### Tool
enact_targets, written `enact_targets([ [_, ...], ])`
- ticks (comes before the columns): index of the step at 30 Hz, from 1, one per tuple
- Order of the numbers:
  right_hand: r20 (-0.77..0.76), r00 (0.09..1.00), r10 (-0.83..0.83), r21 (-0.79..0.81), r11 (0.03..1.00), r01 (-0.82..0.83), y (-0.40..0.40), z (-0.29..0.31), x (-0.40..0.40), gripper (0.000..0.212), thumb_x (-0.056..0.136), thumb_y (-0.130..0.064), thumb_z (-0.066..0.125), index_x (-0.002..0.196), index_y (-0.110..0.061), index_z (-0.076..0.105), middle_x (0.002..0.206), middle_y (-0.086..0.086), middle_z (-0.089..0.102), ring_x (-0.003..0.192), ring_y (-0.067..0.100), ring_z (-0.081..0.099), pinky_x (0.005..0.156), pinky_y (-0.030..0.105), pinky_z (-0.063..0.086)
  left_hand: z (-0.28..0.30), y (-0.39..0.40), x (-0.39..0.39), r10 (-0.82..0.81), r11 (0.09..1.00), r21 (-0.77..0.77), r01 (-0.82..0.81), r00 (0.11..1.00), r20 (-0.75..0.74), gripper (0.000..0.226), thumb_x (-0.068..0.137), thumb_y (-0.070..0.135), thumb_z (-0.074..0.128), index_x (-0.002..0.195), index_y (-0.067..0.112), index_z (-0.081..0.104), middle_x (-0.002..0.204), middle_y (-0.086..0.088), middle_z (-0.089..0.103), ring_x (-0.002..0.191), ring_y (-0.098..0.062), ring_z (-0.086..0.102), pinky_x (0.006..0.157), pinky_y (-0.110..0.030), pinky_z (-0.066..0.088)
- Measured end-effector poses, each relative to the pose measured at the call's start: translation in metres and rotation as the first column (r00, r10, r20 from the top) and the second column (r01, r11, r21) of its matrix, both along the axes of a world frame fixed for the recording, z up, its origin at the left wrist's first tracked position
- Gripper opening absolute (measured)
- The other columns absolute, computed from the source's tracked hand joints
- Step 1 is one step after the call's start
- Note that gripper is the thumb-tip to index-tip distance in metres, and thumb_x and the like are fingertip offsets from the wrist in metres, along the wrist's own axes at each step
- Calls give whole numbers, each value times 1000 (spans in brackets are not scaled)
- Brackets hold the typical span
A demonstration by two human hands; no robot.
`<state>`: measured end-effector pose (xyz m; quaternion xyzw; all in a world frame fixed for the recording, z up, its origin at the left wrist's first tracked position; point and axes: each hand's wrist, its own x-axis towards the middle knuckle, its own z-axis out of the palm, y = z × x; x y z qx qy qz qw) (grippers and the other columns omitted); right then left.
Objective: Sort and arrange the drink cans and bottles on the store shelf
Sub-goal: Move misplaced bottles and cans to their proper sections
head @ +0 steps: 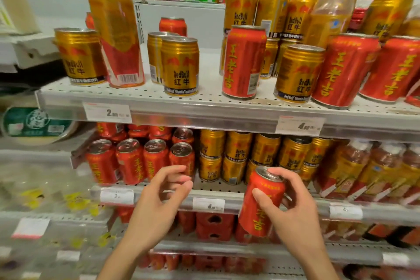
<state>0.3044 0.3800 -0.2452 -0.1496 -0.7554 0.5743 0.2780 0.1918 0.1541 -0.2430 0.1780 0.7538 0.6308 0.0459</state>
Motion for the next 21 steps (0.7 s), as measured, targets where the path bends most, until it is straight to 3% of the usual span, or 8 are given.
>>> enact_targets([
  [4,-26,998,-52,65,996,54,-33,12,-12,43,77,-21,84,109,-42,64,108,-32,64,97,-7,63,71,6,50,4,-26,-27,-57,998,30,58,998,-29,23,91,21,70,112,30,67,103,9,75,94,-8,70,86,-18,53],
  [7,-51,995,-85,102,991,90,-65,19,-27,44,75,-25,84,107,-46,63,110,-30,65,99,-4,64,71,10,54,10,-54,-48,-80,996,46,83,995,-59,24,91,17,71,111,29,68,101,9,75,89,-9,70,81,-13,52],
  [11,-110,992,-69,120,989,82,-106,40,-50,46,73,-20,85,107,-43,65,106,-24,68,95,0,67,70,9,53,24,-92,-73,-89,994,47,95,989,-116,25,91,15,71,112,29,68,100,10,74,88,-12,69,78,-21,56],
  [16,-204,978,-49,185,979,88,-139,83,-70,43,64,-41,80,104,-41,66,103,-20,71,87,2,69,66,8,51,62,-120,-92,-107,994,-28,103,949,-298,26,90,23,72,111,36,67,101,15,74,94,-7,70,84,-23,55],
  [21,-300,954,26,325,942,76,-148,141,-88,44,66,-48,78,107,-43,63,104,-22,70,92,1,69,71,13,54,122,-136,-108,-95,991,-130,22,806,-584,30,91,32,70,120,35,63,102,22,70,95,1,68,79,-13,53],
])
